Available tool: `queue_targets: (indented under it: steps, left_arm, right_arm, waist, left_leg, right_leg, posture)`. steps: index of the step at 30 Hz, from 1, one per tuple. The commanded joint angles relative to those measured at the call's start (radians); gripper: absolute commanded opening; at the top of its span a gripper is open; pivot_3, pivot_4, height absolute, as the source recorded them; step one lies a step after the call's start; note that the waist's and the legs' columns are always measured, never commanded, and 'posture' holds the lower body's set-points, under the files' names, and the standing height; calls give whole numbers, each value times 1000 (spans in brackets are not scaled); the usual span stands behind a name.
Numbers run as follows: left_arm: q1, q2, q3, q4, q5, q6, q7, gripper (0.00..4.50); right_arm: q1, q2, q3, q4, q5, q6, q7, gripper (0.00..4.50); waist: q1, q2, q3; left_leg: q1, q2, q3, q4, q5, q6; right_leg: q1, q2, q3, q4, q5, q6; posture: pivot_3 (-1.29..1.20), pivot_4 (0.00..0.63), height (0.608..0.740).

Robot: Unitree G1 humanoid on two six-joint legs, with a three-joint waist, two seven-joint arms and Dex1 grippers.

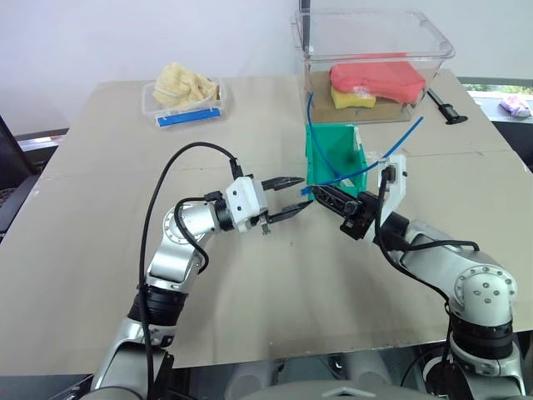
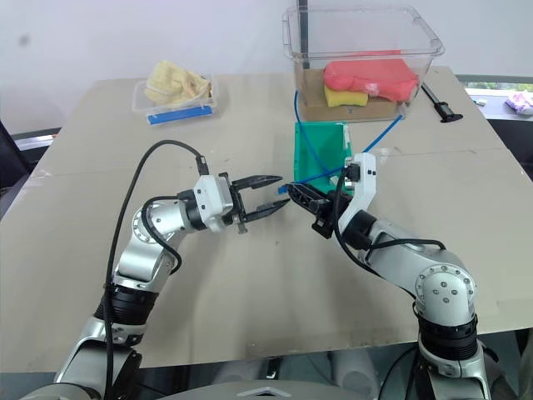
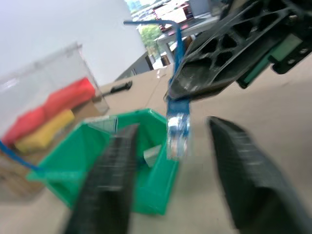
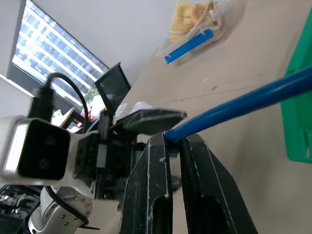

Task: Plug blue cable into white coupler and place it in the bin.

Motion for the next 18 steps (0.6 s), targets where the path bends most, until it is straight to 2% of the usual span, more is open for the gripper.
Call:
queue_targets:
  steps: [1, 5, 8, 14, 18]
  left_arm:
    - [56, 98, 117, -68, -118, 211, 6, 3936]
    - [100, 240, 258, 2, -191, 335, -45, 3936]
    - [93, 323, 315, 103, -190, 351, -98, 3936]
    - [8, 430, 277, 409, -91, 249, -270, 3936]
    - [-75, 451, 211, 578, -4, 126, -382, 3936]
  right_arm:
    - [2, -21, -30, -7, 20, -34, 22, 0]
    - [9, -48, -52, 12, 20, -52, 47, 0]
    - [11, -58, -54, 24, 15, -59, 67, 0]
    - [-4, -61, -40, 49, -7, -65, 104, 0]
    - [-9, -60, -35, 49, -16, -67, 113, 0]
  waist:
    - [-5, 0, 0]
    - [-17, 0, 1]
    - [-19, 0, 1]
    - [-17, 0, 1]
    - [-17, 0, 1]
  left_leg:
    - [0, 0, 0, 0, 0, 0]
    - [0, 1, -1, -1, 0, 0]
    - [0, 1, -1, -1, 0, 0]
    - [0, 1, 0, -1, 0, 0]
    - [0, 1, 1, -1, 0, 0]
  right_leg:
    - [0, 0, 0, 0, 0, 0]
    - [0, 2, 0, 0, 0, 0]
    - [0, 2, 0, 0, -1, 0]
    - [0, 2, 0, -1, 0, 0]
    - [-1, 2, 0, -1, 0, 0]
  posture:
    - [0, 150, 740]
    - [0, 150, 740]
    - [0, 150, 740]
    - [0, 150, 740]
    - [0, 150, 740]
